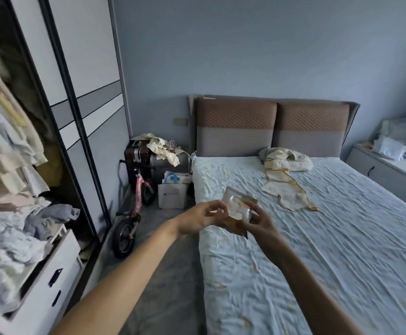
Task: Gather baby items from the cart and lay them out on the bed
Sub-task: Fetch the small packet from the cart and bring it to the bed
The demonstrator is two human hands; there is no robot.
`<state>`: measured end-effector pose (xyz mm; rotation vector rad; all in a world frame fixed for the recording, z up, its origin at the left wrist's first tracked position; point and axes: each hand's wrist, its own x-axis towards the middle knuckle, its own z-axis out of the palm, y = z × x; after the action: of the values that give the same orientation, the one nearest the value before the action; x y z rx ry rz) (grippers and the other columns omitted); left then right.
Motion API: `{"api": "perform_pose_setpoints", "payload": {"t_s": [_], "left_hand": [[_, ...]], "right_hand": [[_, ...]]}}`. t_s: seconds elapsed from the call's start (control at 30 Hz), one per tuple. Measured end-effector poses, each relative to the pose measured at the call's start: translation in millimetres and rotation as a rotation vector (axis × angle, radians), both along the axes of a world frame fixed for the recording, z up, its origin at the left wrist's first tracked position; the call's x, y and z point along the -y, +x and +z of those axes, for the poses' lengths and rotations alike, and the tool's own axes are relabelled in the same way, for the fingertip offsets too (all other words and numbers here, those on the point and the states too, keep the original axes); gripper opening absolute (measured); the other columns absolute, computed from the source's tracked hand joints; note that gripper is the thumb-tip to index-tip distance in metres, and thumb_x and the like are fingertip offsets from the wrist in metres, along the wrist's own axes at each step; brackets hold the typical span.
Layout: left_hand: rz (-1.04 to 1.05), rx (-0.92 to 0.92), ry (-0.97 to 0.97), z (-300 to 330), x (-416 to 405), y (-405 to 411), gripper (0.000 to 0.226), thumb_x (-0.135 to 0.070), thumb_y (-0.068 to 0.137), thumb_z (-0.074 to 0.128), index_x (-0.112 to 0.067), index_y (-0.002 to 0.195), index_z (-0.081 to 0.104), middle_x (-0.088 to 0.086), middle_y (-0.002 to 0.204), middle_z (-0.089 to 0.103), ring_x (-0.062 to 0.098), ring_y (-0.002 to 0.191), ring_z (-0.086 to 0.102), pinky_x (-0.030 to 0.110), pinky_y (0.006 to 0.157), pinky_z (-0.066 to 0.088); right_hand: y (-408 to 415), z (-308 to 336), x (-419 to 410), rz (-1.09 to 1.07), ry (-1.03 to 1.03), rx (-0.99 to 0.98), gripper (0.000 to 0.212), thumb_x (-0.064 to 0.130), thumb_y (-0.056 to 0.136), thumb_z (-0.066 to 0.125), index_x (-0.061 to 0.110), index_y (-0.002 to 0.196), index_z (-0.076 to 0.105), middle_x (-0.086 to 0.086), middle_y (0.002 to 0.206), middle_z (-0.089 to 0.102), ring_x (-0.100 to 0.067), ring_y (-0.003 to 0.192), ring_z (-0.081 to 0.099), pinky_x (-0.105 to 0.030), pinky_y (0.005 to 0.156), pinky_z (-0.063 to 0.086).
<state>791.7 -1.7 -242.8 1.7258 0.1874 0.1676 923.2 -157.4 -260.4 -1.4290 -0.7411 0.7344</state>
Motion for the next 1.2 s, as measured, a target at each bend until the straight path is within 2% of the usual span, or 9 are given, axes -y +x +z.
{"api": "perform_pose_setpoints", "payload": {"t_s": [0.13,0.27,0.37,0.5,0.63,0.87,0.97,1.13,1.2], "left_hand": [[0.034,0.012,-0.068,-8,-47,-1,0.005,-0.027,0.09,0.061,-0.023,0.091,0.061,-0.018,0.086,0.065,0.001,0.091,0.063,0.021,0.088,0.049],[0.054,0.029,-0.049,-10,-97,23,0.028,-0.048,0.075,0.065,-0.025,0.09,0.061,-0.016,0.092,0.067,0.003,0.098,0.063,0.026,0.094,0.049],[0.043,0.013,-0.035,-13,-143,55,0.014,-0.039,0.082,0.063,-0.027,0.089,0.063,-0.009,0.102,0.065,0.007,0.107,0.059,0.034,0.102,0.046],[-0.013,-0.012,-0.008,-17,-214,125,0.004,-0.027,0.091,0.06,-0.027,0.092,0.064,-0.003,0.11,0.063,0.016,0.116,0.057,0.034,0.103,0.045],[-0.068,-0.014,-0.032,-8,-278,207,0.007,-0.034,0.083,0.065,-0.03,0.088,0.066,-0.005,0.102,0.067,0.009,0.103,0.063,0.026,0.092,0.05],[-0.135,-0.013,-0.031,0,-365,331,0.015,-0.04,0.084,0.065,-0.027,0.092,0.065,-0.011,0.1,0.069,0.015,0.105,0.064,0.042,0.101,0.047],[-0.186,-0.01,-0.024,0,-393,381,0.012,-0.04,0.084,0.064,-0.029,0.088,0.065,-0.016,0.095,0.068,0.011,0.101,0.064,0.043,0.101,0.047],[-0.321,-0.032,0.001,-9,-445,470,0.018,-0.045,0.081,0.064,-0.029,0.091,0.065,-0.002,0.106,0.067,0.02,0.11,0.061,0.042,0.103,0.045],[-0.372,-0.048,0.0,-17,-468,512,0.022,-0.044,0.081,0.064,-0.026,0.094,0.063,0.003,0.11,0.066,0.022,0.111,0.06,0.037,0.102,0.046]], "right_hand": [[3,0,-50,-0.001,-0.03,0.014,0.06,-0.003,0.081,0.069,0.011,0.134,0.043,-0.016,0.107,0.066,-0.022,0.089,0.069,-0.026,0.069,0.057],[25,-4,-100,-0.015,-0.029,0.032,0.064,0.001,0.08,0.071,0.018,0.134,0.041,-0.011,0.103,0.067,-0.023,0.088,0.07,-0.025,0.066,0.056],[54,-9,-141,-0.027,-0.012,0.041,0.068,0.003,0.079,0.072,0.023,0.135,0.038,-0.014,0.109,0.064,-0.032,0.095,0.066,-0.03,0.071,0.058],[115,-19,-200,-0.049,0.043,0.013,0.07,0.003,0.076,0.075,0.032,0.129,0.04,-0.013,0.116,0.058,-0.027,0.094,0.065,-0.027,0.068,0.056],[192,-20,-258,-0.101,0.054,-0.012,0.072,-0.001,0.075,0.075,0.028,0.131,0.041,-0.018,0.119,0.056,-0.024,0.092,0.064,-0.025,0.069,0.055],[302,-13,-333,-0.18,0.021,-0.001,0.075,-0.001,0.074,0.076,0.024,0.135,0.041,-0.02,0.118,0.056,-0.024,0.089,0.062,-0.026,0.07,0.054],[341,-14,-360,-0.241,0.016,0.003,0.074,-0.003,0.074,0.075,0.021,0.136,0.041,-0.024,0.118,0.056,-0.027,0.091,0.06,-0.035,0.079,0.054],[407,-31,-404,-0.373,0.023,-0.014,0.07,-0.002,0.071,0.077,0.027,0.127,0.048,-0.024,0.118,0.057,-0.028,0.091,0.06,-0.042,0.086,0.051],[437,-39,-422,-0.43,0.033,-0.011,0.069,-0.001,0.07,0.079,0.03,0.124,0.05,-0.023,0.118,0.056,-0.028,0.093,0.061,-0.04,0.084,0.053]]}}
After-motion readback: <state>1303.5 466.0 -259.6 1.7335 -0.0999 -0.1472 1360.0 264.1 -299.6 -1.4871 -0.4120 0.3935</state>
